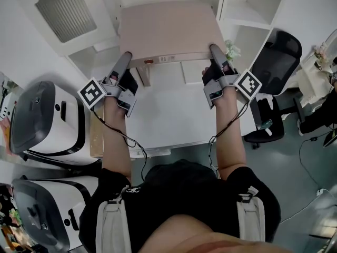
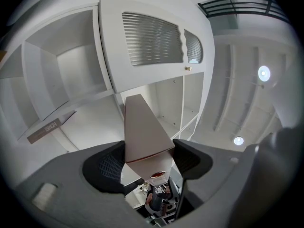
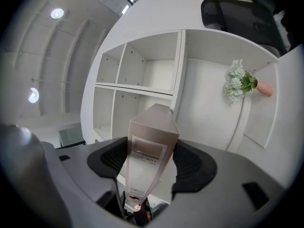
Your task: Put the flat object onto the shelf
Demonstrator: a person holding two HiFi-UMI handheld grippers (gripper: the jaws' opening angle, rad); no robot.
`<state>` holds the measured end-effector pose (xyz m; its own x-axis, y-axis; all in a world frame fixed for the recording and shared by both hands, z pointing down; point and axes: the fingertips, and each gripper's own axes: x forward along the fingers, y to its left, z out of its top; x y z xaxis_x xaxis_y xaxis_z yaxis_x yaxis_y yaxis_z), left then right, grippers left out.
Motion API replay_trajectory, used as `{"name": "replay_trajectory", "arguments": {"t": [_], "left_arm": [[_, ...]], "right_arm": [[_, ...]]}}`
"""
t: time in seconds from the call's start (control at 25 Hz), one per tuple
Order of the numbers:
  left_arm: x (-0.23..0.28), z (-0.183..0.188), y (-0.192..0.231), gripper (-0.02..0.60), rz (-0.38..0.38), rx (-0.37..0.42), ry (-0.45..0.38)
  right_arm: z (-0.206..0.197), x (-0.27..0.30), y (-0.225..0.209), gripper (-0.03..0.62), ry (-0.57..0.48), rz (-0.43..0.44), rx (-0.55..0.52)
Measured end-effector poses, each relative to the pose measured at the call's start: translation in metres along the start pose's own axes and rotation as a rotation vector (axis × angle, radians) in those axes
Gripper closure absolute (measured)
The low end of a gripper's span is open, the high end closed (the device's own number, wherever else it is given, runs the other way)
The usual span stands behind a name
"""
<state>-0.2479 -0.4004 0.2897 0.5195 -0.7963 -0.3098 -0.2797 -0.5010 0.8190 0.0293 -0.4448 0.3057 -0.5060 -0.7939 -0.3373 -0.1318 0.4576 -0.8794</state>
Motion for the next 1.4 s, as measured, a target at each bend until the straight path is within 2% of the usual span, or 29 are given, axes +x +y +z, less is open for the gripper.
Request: {"name": "replay_trajectory", "arguments": {"t": [0.4, 0.6, 0.8, 1.0, 1.12, 1.24, 1.4], "left_arm": [[0.027, 0.021, 0.011, 0.264, 0.026, 0.052, -0.001], [0.052, 0.041, 0.021, 0.259, 0.083, 0.116, 0.000], [0.058, 0.053, 0.021, 0.258, 0.137, 0.254, -0.014], [0.069, 0.062, 0.019, 0.255, 0.155, 0.320, -0.036], [0.072, 0.067, 0.013, 0.255, 0.186, 0.442, -0.063], [0.079, 0.076, 0.005, 0.255, 0.221, 0.569, -0.085], [0.087, 0.083, 0.000, 0.256, 0.247, 0.643, -0.094]], "right_arm": [[0.012, 0.037, -0.005, 0.298, 0.001, -0.005, -0.004], [0.024, 0.064, -0.011, 0.296, -0.014, -0.017, 0.012], [0.028, 0.079, -0.013, 0.296, -0.030, 0.001, 0.005], [0.036, 0.094, -0.011, 0.293, -0.061, 0.010, -0.036], [0.041, 0.098, -0.010, 0.286, -0.078, 0.003, -0.078], [0.046, 0.105, -0.007, 0.271, -0.100, -0.015, -0.155], [0.058, 0.109, -0.003, 0.229, -0.165, -0.076, -0.339]]}}
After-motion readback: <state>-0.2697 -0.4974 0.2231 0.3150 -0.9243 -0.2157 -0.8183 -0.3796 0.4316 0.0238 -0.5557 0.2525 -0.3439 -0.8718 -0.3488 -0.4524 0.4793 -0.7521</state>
